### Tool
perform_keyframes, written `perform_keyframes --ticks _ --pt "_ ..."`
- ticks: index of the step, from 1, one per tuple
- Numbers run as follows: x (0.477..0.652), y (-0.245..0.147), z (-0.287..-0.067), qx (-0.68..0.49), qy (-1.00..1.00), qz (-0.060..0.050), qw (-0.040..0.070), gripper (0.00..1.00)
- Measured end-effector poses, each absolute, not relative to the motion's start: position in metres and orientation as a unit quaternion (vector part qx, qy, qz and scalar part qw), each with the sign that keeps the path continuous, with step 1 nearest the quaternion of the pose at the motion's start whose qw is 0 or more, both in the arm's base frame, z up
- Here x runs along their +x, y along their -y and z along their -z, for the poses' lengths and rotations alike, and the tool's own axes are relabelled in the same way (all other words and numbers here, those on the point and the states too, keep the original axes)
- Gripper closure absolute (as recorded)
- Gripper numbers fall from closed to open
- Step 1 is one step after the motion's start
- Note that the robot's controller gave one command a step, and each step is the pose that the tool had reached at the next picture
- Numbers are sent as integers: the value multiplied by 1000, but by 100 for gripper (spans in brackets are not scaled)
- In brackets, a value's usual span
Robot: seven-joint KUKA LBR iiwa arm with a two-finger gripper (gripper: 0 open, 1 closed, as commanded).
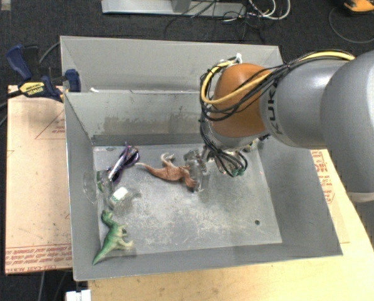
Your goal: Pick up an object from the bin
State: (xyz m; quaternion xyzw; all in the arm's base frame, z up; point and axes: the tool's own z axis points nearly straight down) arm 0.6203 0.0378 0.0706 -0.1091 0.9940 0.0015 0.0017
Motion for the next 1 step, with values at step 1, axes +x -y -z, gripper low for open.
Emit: perform_keyframes --ticks 1 --pt "614 -54 -110 -137 -991 -2 5 100"
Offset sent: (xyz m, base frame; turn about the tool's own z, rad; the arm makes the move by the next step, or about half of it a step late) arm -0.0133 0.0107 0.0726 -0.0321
